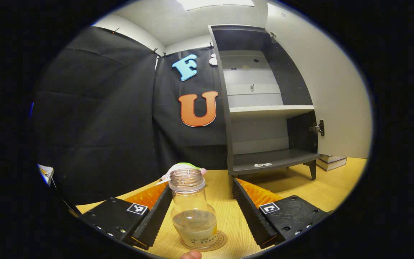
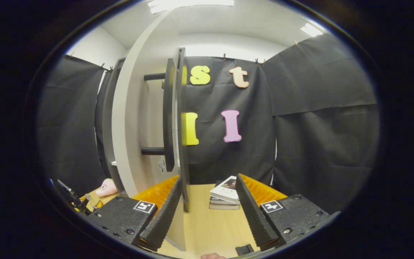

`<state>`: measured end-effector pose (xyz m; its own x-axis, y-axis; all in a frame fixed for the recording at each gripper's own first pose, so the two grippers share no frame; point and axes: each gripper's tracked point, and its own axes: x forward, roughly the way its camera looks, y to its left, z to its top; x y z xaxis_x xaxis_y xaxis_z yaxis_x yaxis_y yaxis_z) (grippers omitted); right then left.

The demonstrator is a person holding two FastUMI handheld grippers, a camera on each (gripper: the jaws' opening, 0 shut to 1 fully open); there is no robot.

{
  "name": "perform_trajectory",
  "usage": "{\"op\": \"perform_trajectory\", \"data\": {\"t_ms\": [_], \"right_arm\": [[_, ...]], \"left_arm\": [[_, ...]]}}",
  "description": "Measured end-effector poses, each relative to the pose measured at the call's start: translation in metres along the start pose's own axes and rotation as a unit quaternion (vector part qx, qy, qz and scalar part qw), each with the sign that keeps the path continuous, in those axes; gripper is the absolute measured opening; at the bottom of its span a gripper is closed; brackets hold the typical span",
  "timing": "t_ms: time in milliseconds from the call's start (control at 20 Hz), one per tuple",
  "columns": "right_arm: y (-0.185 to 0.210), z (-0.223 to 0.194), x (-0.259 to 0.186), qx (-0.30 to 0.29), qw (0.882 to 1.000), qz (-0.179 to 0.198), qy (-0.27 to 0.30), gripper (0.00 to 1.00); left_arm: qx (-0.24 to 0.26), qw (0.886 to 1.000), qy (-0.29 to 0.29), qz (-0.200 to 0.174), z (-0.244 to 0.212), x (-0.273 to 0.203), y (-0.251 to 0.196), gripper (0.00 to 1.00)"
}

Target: Open the cabinet door with the right hand, grasp the bottle in the cabinet with the left hand and place it on the coaster, then close the cabinet door with the right hand.

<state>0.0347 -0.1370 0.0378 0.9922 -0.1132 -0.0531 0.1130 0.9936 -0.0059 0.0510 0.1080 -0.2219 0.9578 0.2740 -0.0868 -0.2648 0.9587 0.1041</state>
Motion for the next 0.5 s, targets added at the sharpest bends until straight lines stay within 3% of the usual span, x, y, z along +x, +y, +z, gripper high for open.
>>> {"op": "perform_trajectory", "data": {"t_ms": [250, 500], "right_arm": [[0.0, 0.0, 0.0, 0.001, 1.0, 0.002, -0.002, 0.92], [0.0, 0.0, 0.0, 0.007, 1.0, 0.006, -0.008, 0.92]], "left_arm": [[0.001, 1.0, 0.004, 0.01, 0.008, -0.001, 0.009, 0.96], [0.017, 1.0, -0.004, 0.0, 0.051, -0.006, 0.011, 0.96]]}}
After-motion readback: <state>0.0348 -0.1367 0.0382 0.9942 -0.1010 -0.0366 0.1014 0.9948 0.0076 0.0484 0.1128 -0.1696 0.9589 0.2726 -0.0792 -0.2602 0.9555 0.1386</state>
